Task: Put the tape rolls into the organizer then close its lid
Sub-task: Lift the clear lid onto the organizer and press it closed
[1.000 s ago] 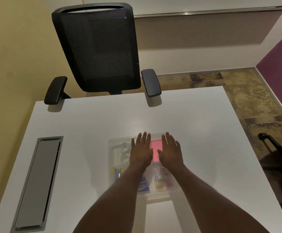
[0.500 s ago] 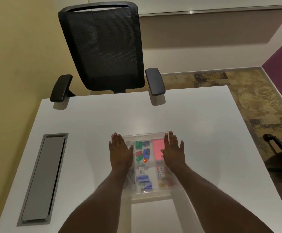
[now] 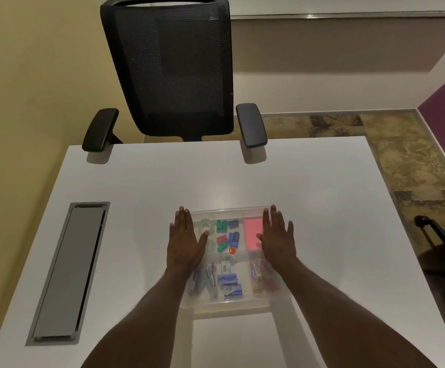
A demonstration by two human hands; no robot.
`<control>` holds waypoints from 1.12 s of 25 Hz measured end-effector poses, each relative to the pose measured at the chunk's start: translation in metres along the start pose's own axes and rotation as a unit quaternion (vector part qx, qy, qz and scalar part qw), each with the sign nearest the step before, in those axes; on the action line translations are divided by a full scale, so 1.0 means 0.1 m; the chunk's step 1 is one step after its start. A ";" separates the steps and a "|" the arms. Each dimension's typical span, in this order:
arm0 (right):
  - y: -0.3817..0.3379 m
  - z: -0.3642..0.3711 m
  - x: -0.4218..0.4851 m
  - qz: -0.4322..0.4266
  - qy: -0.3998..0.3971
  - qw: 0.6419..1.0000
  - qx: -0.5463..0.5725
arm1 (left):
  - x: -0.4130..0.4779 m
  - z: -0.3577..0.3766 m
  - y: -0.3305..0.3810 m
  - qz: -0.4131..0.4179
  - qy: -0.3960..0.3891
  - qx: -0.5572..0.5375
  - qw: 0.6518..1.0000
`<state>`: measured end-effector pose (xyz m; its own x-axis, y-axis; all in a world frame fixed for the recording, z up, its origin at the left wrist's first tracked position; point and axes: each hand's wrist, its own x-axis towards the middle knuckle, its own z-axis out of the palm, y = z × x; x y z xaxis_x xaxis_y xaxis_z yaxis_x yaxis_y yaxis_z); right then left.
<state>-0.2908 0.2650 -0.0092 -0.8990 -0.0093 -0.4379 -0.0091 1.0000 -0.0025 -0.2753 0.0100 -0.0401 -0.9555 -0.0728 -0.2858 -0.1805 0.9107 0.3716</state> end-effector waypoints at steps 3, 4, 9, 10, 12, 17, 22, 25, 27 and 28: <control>0.00 0.00 0.00 -0.001 -0.003 1.000 -0.002 | -0.22 0.09 -0.09 0.022 0.015 0.014 1.000; 0.01 0.00 0.00 -0.002 -0.002 1.000 -0.004 | -0.32 0.14 -0.12 0.022 0.019 0.013 0.999; 0.01 -0.02 0.01 0.001 -0.013 1.000 -0.004 | -0.74 0.37 -0.05 0.002 0.041 -0.002 0.999; 0.01 -0.02 0.00 0.000 -0.014 1.000 -0.004 | -0.78 0.40 -0.04 0.000 0.046 -0.001 0.999; 0.00 -0.03 0.00 -0.001 -0.013 1.000 -0.004 | -0.80 0.43 -0.04 -0.001 0.050 0.007 0.999; 0.01 -0.01 0.00 -0.004 -0.005 1.000 -0.007 | -0.79 0.53 -0.08 0.000 0.074 0.007 0.997; 0.03 0.06 0.04 -0.008 -0.006 1.000 0.006 | -0.76 0.57 -0.10 -0.005 0.078 0.031 0.996; 0.06 0.13 0.02 -0.018 0.027 0.999 0.005 | -0.78 0.55 -0.06 -0.015 0.075 0.063 0.995; 0.09 0.24 -0.09 -0.020 0.065 0.997 0.029 | -0.79 0.53 -0.05 -0.022 0.071 0.061 0.995; 0.08 0.31 -0.20 -0.020 0.079 0.995 0.053 | -0.79 0.53 -0.04 -0.022 0.072 0.057 0.996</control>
<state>-0.2595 0.2736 -0.0289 -0.9568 -0.0406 -0.2880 -0.0075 0.9933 -0.1152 -0.1866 0.0333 -0.0656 -0.9722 -0.1635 -0.1678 -0.2031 0.9451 0.2560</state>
